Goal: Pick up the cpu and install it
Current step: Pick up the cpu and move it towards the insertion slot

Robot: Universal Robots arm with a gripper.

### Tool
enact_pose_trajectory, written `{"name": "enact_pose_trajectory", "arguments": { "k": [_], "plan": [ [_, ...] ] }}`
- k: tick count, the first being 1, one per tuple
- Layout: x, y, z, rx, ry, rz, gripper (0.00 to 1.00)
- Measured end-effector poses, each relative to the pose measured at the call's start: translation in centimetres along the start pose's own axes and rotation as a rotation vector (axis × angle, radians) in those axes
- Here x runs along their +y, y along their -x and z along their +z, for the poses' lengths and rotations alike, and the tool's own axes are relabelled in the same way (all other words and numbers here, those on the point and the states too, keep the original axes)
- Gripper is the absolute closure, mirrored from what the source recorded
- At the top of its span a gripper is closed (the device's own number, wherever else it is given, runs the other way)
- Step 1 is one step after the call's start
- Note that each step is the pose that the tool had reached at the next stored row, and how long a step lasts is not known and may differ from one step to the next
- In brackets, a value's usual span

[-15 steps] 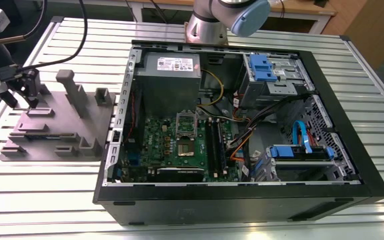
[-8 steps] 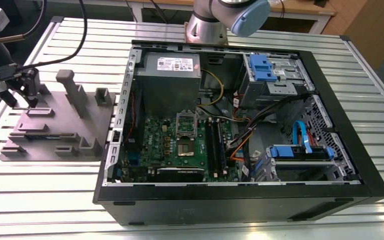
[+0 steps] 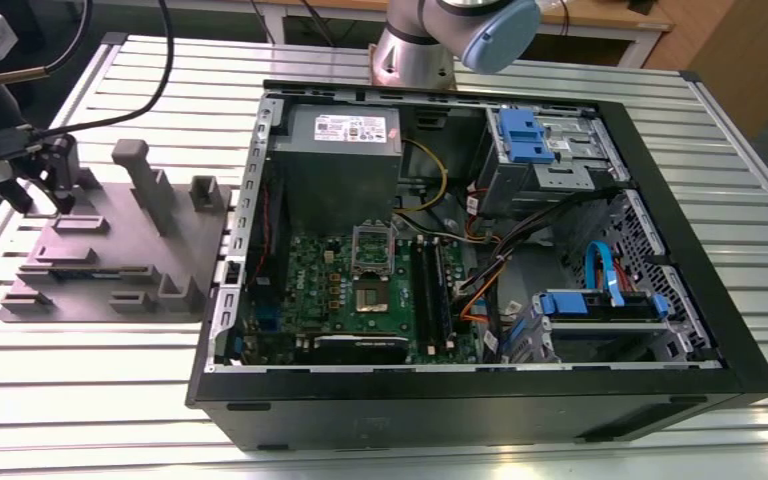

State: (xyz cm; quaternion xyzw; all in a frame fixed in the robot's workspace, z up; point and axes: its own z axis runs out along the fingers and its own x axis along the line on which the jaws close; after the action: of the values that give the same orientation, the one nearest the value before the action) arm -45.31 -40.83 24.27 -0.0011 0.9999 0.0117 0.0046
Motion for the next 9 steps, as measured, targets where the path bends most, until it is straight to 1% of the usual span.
{"name": "enact_pose_trajectory", "arguments": {
  "k": [9],
  "plan": [
    [0.01, 0.01, -0.52, -0.0001, 0.0, 0.0, 0.53]
  ]
}}
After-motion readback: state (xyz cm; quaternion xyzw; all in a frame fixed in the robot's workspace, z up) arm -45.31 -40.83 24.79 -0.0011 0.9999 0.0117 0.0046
